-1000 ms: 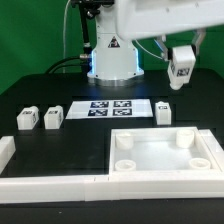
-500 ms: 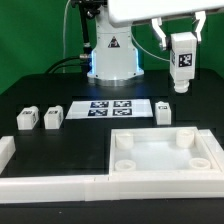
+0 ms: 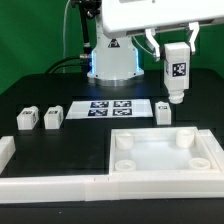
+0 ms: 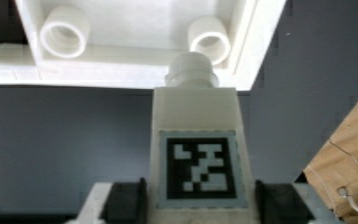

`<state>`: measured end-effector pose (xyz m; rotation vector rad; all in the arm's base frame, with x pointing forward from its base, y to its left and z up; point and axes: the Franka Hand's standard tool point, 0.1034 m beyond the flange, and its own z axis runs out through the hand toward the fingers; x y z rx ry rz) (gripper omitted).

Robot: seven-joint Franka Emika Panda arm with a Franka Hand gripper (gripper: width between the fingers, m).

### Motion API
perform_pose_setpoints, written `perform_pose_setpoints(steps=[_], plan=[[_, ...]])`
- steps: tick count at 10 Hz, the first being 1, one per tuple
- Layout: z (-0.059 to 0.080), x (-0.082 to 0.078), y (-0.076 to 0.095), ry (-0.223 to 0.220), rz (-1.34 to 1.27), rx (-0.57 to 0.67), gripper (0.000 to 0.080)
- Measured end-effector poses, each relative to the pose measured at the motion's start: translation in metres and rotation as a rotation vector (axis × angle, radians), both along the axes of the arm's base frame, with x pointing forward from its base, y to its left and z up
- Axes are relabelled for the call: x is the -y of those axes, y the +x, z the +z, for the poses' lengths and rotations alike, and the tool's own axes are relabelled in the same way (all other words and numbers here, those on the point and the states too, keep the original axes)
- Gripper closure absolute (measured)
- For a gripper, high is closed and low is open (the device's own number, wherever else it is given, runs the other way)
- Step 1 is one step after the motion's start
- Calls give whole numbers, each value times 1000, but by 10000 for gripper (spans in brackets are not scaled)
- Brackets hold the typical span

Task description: Assemble one leg

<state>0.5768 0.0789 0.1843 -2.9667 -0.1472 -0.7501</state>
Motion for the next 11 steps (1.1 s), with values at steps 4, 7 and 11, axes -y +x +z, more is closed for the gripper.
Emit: perform_pose_setpoints(steps=[4,7,11], plan=[[-13,-3,53,16,-2,13,508],[-42,-16,49,19,12,4,508],[-68,-31,40,22,27,1,508]])
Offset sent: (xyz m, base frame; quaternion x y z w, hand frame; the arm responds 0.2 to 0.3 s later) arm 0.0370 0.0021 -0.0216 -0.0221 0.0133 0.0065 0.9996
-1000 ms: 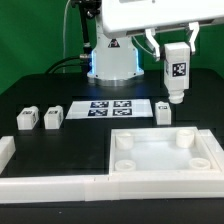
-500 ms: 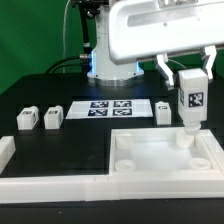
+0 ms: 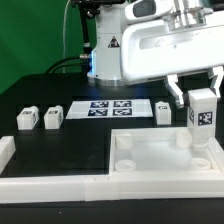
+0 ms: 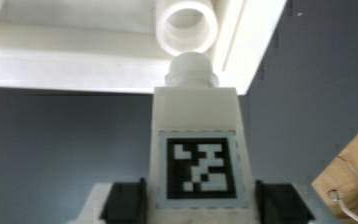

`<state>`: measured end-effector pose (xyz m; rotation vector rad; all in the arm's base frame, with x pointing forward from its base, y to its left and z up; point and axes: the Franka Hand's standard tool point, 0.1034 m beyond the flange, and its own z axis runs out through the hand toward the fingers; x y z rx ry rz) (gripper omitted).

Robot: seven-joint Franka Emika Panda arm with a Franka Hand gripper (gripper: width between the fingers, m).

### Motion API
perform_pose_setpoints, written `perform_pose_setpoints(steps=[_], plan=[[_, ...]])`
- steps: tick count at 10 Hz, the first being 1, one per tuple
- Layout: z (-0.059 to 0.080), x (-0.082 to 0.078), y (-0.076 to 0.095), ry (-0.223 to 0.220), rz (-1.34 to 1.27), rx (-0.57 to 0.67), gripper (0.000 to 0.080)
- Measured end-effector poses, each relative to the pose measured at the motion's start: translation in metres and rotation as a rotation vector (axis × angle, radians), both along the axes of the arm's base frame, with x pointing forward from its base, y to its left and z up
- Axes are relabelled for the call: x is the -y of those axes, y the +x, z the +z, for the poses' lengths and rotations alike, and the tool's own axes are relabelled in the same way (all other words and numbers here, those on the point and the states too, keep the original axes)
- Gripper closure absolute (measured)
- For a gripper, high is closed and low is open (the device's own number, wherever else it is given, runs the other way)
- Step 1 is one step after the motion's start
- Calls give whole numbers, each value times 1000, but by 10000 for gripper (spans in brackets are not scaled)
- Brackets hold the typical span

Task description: Assemble one leg

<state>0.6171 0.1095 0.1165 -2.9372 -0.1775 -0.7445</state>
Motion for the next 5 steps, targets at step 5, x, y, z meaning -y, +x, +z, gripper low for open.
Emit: perform_pose_setpoints(steps=[5], plan=[[-19,-2,-3,-5,10,-16,508]])
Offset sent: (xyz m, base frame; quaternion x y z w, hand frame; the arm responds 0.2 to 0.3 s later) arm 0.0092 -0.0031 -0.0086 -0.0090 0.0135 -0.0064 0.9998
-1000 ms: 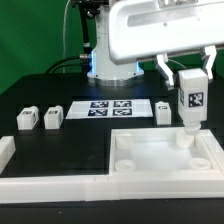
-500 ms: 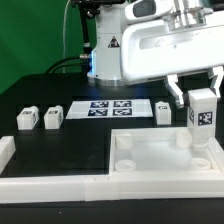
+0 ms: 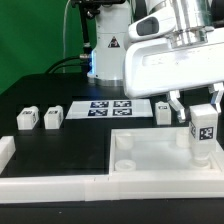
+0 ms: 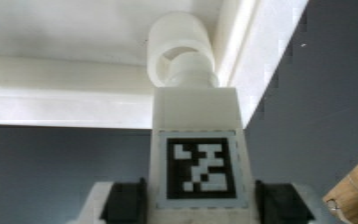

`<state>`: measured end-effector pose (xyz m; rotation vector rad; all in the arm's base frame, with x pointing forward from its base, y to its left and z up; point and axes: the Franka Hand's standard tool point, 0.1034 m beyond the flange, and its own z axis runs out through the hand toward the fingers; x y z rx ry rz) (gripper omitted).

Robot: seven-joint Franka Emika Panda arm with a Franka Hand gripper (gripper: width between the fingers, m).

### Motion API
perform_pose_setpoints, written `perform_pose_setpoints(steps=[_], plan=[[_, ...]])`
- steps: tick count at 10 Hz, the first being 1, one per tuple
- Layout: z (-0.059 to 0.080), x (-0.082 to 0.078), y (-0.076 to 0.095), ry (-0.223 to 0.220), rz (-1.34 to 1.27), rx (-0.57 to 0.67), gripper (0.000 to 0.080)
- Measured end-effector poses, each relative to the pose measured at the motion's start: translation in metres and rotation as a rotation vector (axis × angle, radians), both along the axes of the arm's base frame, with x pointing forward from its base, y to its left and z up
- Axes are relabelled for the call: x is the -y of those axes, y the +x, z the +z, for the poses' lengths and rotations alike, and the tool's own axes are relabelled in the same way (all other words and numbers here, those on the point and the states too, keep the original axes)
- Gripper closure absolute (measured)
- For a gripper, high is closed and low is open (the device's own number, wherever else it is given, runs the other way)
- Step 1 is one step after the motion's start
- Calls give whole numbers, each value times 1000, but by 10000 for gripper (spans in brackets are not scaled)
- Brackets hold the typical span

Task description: Assemble one leg

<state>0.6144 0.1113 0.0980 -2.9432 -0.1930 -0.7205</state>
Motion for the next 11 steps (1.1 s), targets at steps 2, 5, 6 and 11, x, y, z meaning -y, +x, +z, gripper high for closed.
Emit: perform_pose_setpoints(steps=[2,5,6,11], plan=[[-2,2,0,-1,-1,-3,508],[-13,-1,-4,-1,0,0,508],[-17,-1,-5,-2,-1,10,508],[-18,-1,-6,-7,-12,54,507]])
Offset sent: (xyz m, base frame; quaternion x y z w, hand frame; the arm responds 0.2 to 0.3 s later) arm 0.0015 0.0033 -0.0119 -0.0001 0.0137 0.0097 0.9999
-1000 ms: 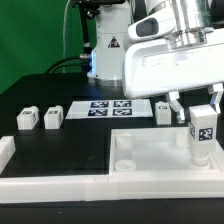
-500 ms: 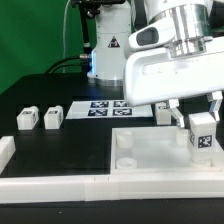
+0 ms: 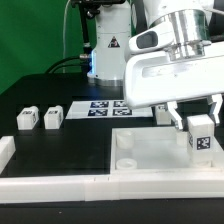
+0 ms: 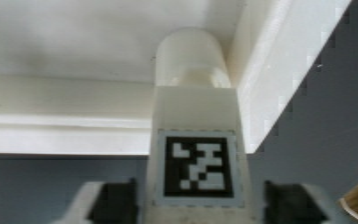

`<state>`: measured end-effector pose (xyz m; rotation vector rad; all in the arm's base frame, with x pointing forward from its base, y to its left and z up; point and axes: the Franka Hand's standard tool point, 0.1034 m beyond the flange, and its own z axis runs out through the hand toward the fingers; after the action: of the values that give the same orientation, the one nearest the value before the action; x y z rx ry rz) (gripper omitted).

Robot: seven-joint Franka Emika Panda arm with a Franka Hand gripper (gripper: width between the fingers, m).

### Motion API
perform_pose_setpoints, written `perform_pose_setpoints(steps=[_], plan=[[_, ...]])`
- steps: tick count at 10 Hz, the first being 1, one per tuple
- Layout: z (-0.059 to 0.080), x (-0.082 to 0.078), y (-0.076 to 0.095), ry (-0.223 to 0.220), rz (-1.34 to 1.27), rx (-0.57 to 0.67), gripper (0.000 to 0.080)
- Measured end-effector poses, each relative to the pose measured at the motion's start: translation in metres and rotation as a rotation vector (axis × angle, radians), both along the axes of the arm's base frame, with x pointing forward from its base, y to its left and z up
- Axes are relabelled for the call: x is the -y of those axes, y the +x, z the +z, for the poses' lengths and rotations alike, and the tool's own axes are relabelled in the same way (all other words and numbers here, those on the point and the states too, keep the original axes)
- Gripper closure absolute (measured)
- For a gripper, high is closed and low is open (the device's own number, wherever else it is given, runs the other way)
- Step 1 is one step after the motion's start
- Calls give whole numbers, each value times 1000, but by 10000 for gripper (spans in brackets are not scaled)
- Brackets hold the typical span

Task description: Assemble one leg

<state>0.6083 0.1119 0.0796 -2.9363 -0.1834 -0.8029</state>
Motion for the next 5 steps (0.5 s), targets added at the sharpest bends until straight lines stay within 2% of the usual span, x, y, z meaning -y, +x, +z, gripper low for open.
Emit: perform_pose_setpoints(steps=[1,2,3,5], plan=[[0,0,0,0,0,0,264],[0,0,0,0,0,0,264],[0,0,0,0,0,0,175],[0,0,0,0,0,0,153]])
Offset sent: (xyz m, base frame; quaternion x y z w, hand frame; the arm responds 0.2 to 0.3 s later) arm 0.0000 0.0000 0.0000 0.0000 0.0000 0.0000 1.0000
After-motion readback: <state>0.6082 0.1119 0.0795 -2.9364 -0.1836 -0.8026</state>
